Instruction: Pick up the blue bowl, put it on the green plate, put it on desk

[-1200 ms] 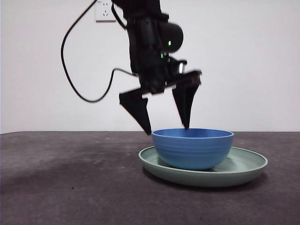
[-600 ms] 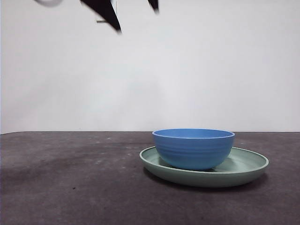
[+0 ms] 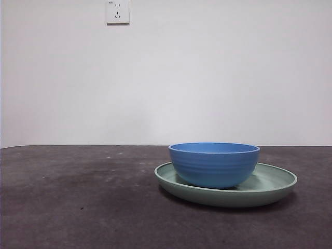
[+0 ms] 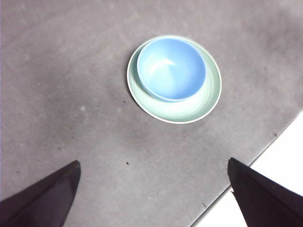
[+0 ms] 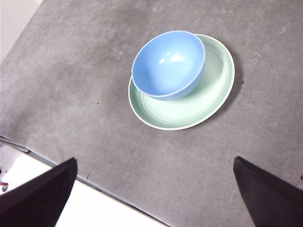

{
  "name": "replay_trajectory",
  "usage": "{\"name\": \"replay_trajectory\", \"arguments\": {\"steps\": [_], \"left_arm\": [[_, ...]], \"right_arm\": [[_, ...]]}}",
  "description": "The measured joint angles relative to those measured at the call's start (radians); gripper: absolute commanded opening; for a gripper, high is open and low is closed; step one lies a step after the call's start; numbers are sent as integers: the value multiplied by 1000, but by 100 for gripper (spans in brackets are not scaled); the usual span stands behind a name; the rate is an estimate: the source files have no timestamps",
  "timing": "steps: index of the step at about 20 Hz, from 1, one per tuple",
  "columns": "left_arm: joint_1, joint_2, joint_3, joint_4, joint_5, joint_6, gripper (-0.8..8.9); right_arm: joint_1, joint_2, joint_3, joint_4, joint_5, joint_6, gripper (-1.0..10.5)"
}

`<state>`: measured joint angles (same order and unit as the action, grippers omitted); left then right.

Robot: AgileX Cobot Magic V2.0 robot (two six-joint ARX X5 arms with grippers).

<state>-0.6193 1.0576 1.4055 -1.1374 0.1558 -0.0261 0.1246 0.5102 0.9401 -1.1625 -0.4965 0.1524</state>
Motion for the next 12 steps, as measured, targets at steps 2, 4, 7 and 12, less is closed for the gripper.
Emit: {"name": "replay_trajectory", "arguments": {"steps": [2, 4, 7, 12], "left_arm": [[0, -159, -184, 99, 0, -10, 501], [0, -293, -349, 164, 0, -14, 501], [0, -426, -494, 161, 0, -16, 500], [0, -496, -496, 164, 0, -16, 500]], "right_arm": [[0, 0, 0, 0, 0, 0, 576], [0, 0, 0, 0, 0, 0, 576], [0, 2, 0, -11, 0, 0, 576], [0, 103, 0, -56, 4, 1, 575]]}}
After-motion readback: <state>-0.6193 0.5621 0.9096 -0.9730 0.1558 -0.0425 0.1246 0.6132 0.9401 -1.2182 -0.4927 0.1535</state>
